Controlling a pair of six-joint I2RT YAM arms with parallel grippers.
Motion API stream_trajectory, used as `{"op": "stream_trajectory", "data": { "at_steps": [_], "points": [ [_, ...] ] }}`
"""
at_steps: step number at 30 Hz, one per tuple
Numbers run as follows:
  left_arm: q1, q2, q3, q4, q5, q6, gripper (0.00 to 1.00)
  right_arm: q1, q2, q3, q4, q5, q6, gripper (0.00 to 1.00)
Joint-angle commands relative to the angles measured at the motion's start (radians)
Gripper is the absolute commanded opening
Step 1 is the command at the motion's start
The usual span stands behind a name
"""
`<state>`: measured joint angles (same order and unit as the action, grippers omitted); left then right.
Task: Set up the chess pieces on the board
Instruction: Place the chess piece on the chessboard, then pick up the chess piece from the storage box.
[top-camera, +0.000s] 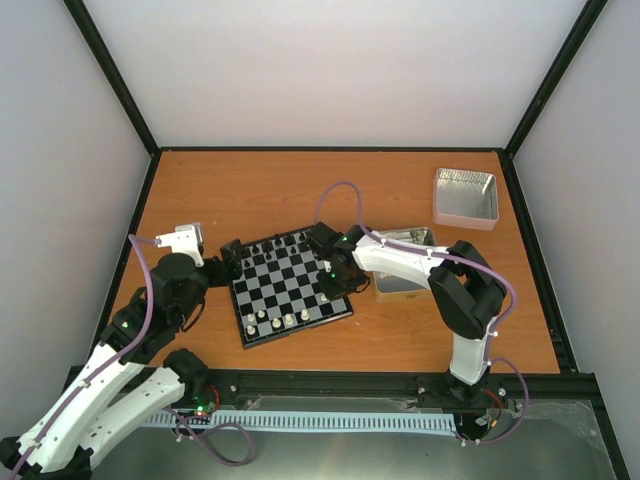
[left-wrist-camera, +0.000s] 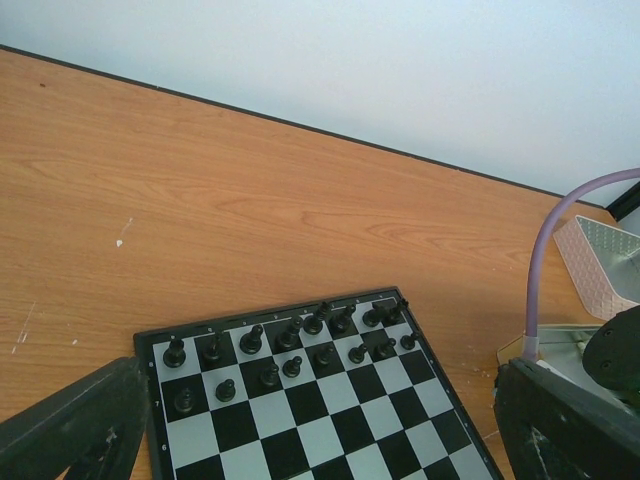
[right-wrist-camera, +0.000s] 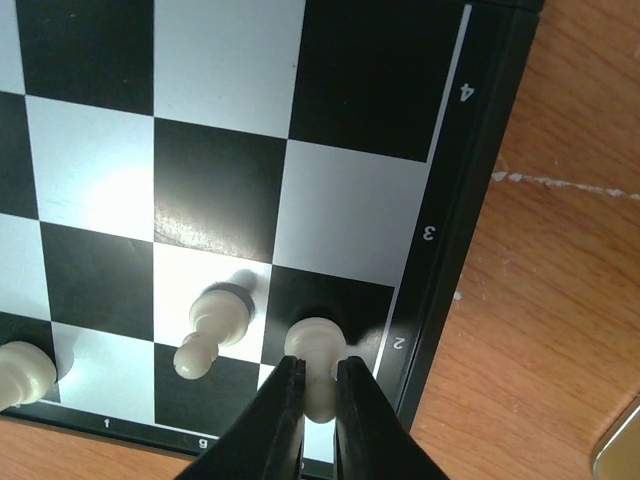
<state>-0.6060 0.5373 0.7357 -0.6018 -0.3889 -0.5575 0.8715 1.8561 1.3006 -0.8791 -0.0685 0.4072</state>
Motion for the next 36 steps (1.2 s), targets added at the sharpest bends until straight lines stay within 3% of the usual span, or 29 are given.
{"op": "stream_trajectory", "data": {
  "at_steps": [1,4,12,16,21,29,36],
  "points": [
    [0.005,-0.008,0.003,-0.007,-0.009,0.024,0.96,0.011,0.011,0.02,-0.009,-0.009,-0.003,0.13],
    [0.005,-0.005,0.002,-0.007,-0.01,0.024,0.96,0.011,0.001,0.026,-0.021,-0.008,-0.002,0.24],
    [0.005,0.0,0.002,-0.007,-0.013,0.022,0.96,0.008,-0.096,0.054,0.019,0.048,0.037,0.36],
    [0.005,0.001,0.002,-0.009,-0.011,0.019,0.96,-0.031,-0.174,0.025,0.039,0.18,0.099,0.37],
    [0.005,0.006,-0.001,-0.002,-0.001,0.022,0.96,-0.193,-0.304,-0.112,0.107,0.343,0.168,0.39],
    [0.005,0.031,-0.006,0.02,0.042,0.023,0.96,-0.408,-0.296,-0.222,0.213,0.39,0.162,0.4],
    [0.005,0.052,-0.003,0.029,0.059,0.015,0.96,-0.496,-0.241,-0.301,0.468,0.378,0.055,0.39]
  ]
}}
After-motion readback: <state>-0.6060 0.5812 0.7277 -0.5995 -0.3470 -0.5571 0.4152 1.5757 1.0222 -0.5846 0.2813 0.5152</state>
